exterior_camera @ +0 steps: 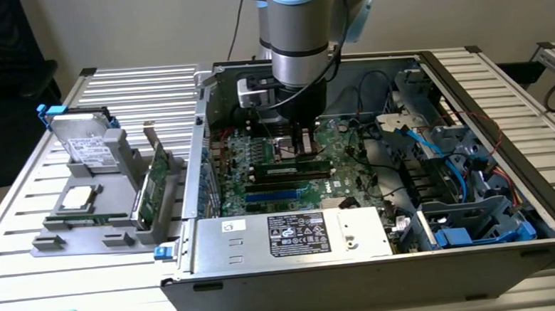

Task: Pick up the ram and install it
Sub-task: 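Insert the ram into the slot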

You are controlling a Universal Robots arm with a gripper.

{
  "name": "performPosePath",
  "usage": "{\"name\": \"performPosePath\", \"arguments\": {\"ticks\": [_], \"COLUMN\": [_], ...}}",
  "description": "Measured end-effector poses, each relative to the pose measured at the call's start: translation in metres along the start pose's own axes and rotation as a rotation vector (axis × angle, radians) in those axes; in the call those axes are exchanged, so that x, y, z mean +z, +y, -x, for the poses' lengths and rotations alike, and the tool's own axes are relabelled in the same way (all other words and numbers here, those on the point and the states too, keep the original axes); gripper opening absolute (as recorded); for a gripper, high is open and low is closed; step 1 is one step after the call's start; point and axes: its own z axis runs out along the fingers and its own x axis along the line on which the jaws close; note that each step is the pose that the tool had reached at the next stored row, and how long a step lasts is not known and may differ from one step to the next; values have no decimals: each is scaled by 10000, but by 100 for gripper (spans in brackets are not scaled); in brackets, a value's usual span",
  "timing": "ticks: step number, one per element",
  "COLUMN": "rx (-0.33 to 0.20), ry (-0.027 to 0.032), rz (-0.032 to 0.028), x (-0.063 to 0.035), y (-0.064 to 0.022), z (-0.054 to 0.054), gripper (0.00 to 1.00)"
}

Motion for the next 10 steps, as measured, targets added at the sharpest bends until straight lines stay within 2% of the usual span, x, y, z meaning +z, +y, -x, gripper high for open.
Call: {"name": "performPosePath", "arguments": {"ticks": [10], "rx": [2], "ry": [-1], "rz": [-21], "x": [6], "y": [7], "z": [4], "gripper": [13]}}
